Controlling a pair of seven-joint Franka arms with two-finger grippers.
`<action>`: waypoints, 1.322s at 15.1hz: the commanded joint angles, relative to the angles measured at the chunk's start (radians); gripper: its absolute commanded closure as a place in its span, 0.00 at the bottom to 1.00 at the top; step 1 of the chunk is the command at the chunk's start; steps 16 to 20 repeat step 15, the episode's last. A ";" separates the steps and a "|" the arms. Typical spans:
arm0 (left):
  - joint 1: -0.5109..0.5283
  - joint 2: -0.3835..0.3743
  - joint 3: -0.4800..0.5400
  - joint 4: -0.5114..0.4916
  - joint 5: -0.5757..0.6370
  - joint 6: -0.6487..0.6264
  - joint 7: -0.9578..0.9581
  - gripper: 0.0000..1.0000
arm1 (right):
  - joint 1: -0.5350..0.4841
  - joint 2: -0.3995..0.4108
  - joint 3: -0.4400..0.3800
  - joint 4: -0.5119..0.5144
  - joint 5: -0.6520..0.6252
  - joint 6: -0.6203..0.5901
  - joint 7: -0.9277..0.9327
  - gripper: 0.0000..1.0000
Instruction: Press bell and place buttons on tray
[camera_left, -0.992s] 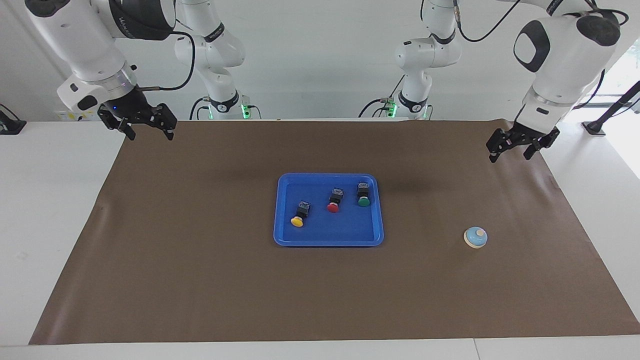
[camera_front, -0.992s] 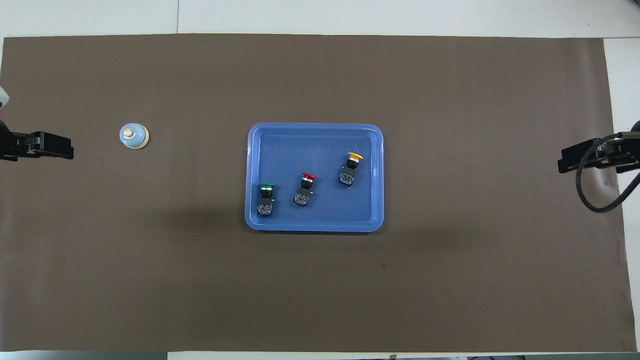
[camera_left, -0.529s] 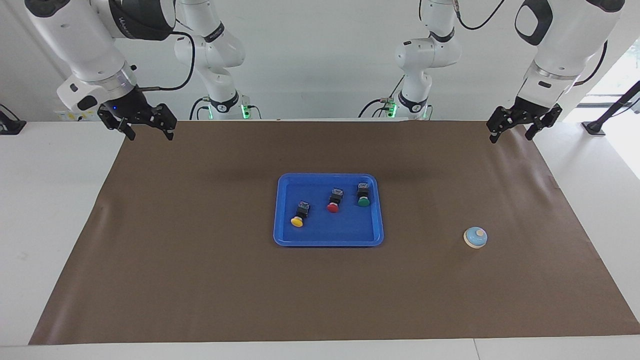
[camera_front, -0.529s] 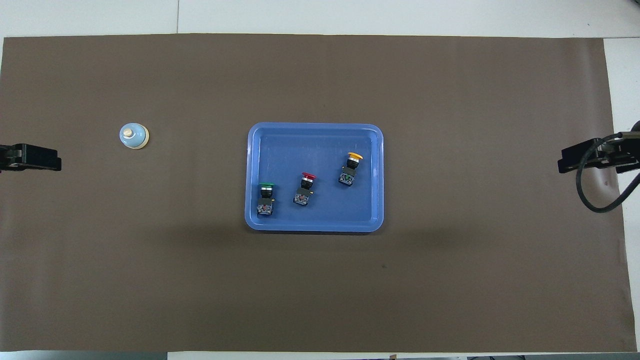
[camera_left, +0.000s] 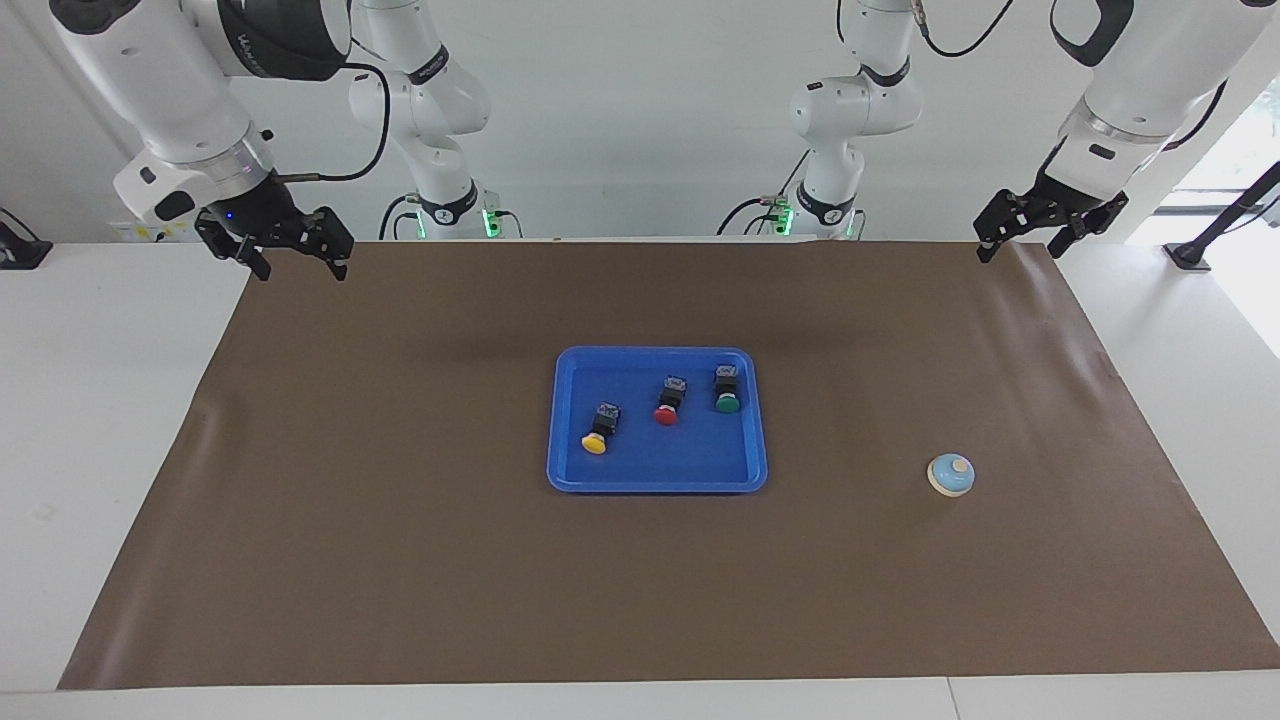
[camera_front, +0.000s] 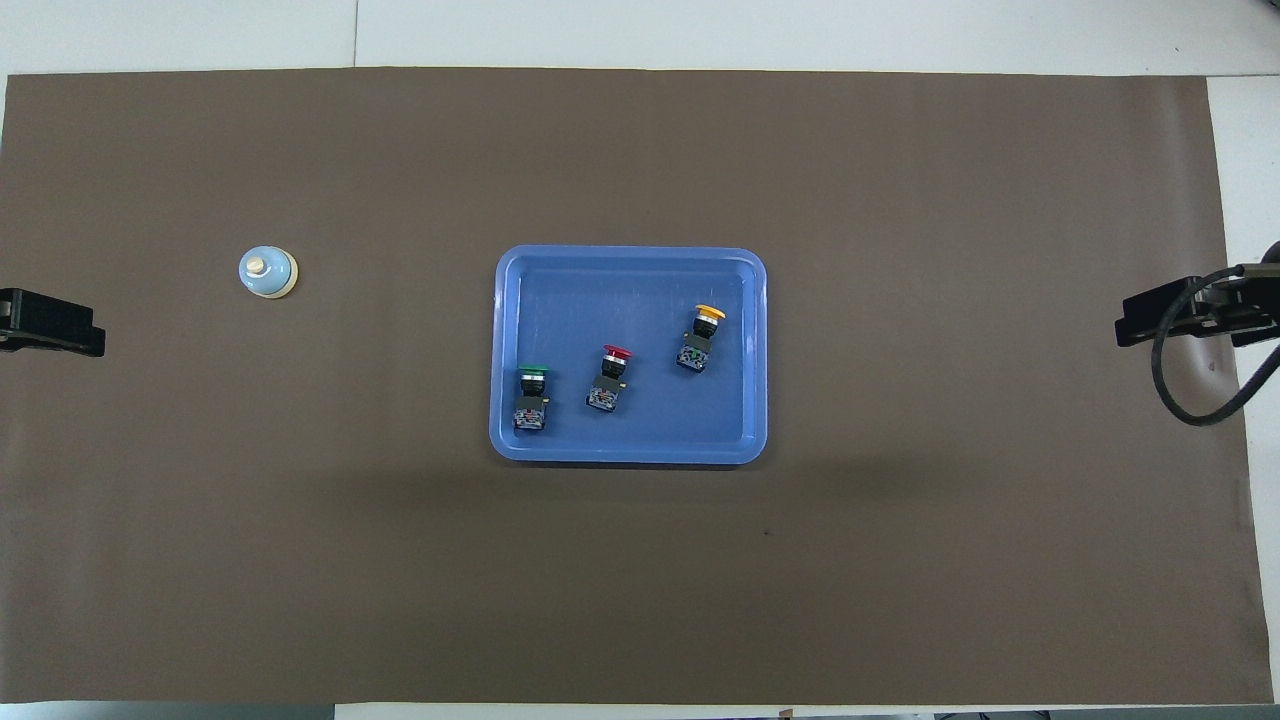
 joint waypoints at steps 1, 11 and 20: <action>-0.044 0.005 0.016 0.022 -0.010 -0.033 0.000 0.00 | -0.012 -0.015 0.011 -0.011 -0.010 -0.004 -0.018 0.00; -0.047 0.007 0.016 0.018 -0.058 -0.012 -0.009 0.00 | -0.012 -0.015 0.011 -0.013 -0.010 -0.004 -0.018 0.00; -0.044 0.007 0.016 0.020 -0.055 -0.012 -0.009 0.00 | -0.012 -0.015 0.011 -0.011 -0.010 -0.004 -0.018 0.00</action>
